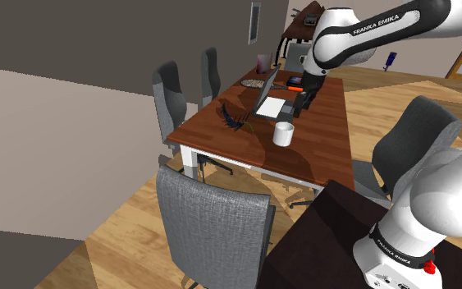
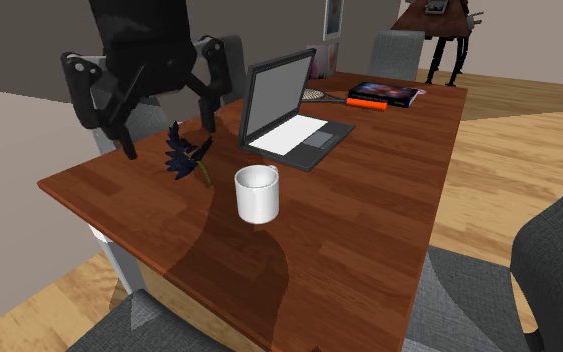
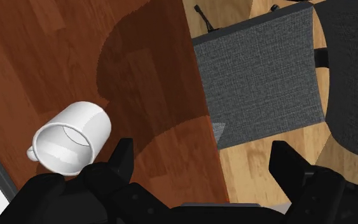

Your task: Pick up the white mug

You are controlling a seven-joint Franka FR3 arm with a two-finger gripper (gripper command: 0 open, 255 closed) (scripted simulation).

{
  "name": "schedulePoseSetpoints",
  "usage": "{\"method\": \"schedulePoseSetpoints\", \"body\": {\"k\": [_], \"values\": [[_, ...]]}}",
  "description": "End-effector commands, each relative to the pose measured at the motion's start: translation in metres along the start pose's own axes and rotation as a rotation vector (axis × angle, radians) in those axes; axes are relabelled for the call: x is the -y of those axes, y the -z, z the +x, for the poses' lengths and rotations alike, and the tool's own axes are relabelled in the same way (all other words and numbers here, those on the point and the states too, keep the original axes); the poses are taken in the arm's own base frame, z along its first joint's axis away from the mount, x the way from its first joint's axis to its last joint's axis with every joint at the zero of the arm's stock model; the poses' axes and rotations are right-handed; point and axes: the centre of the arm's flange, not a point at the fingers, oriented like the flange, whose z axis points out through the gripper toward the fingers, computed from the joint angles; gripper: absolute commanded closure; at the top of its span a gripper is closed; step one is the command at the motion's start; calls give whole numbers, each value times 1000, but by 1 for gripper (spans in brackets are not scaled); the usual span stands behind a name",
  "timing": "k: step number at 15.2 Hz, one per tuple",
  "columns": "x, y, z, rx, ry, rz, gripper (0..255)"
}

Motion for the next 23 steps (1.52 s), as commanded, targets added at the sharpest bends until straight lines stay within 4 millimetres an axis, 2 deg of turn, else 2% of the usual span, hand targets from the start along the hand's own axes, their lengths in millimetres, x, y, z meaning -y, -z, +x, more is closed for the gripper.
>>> {"method": "schedulePoseSetpoints", "body": {"k": [1,20,23], "values": [[-17,-20,9,-3,10,0,0],[-155,-206,105,-20,94,20,0],[-155,-222,103,-20,94,20,0]]}}
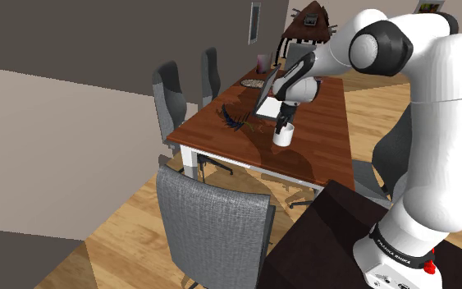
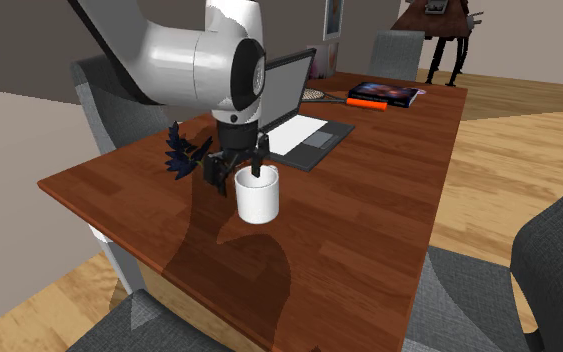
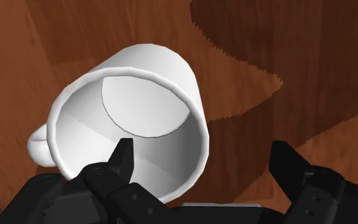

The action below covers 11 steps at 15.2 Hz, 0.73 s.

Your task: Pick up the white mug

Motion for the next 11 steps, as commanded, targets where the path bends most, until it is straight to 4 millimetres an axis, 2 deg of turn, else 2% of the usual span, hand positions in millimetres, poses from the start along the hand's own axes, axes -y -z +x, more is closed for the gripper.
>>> {"method": "schedulePoseSetpoints", "body": {"k": [1,4,7,8,11], "values": [[-1,-12,-2,-1,1,0,0],[0,-27,-4,-1,1,0,0],[0,-30,-4,-1,1,0,0],[0,-31,-4,-1,1,0,255],[0,-31,-4,-1,1,0,255]]}}
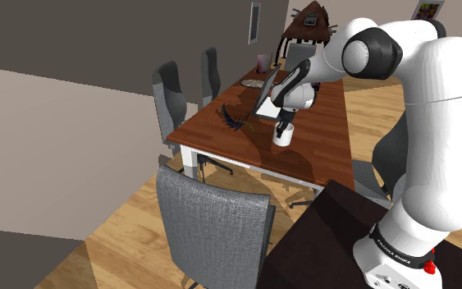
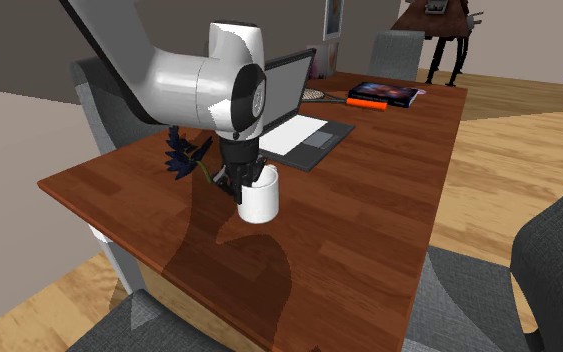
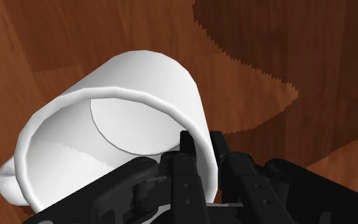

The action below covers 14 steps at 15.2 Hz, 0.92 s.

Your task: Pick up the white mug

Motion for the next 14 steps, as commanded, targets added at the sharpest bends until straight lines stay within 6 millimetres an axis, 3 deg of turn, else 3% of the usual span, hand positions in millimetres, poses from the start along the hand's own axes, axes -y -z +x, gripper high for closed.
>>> {"method": "schedulePoseSetpoints", "body": {"k": [1,6,14], "values": [[0,0,0,0,0,0,255],[0,0,0,0,0,0,255],[-1,42,5,0,0,0,255]]}}
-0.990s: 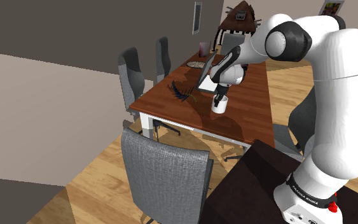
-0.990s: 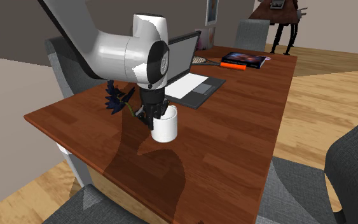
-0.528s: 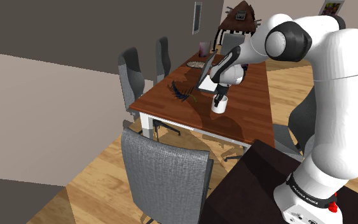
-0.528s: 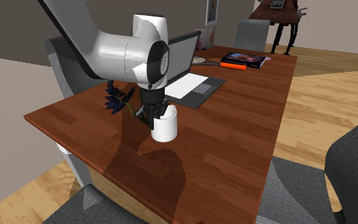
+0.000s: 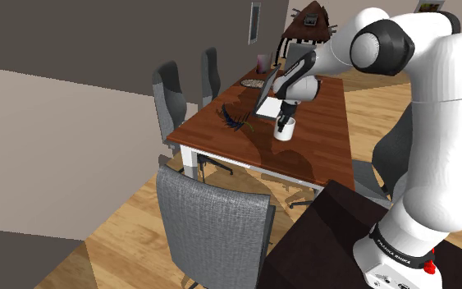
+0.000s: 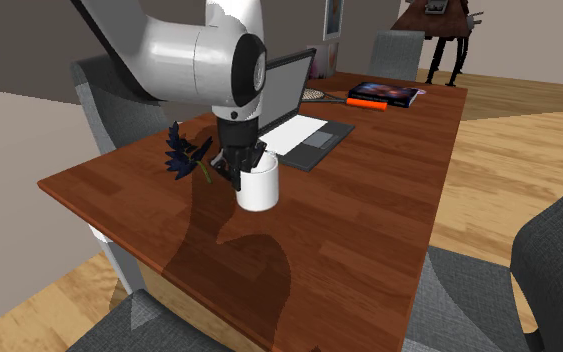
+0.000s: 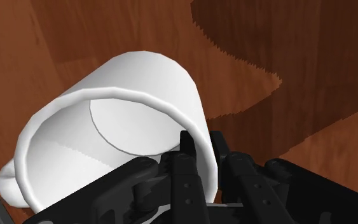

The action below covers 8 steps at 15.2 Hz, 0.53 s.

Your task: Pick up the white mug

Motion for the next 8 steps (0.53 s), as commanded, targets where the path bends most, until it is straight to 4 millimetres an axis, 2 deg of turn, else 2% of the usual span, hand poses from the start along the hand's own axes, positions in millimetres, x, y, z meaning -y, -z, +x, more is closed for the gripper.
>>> {"method": "schedulePoseSetpoints", "body": {"k": [1,8], "values": [[0,11,1,0,0,0,255],[0,43,5,0,0,0,255]]}}
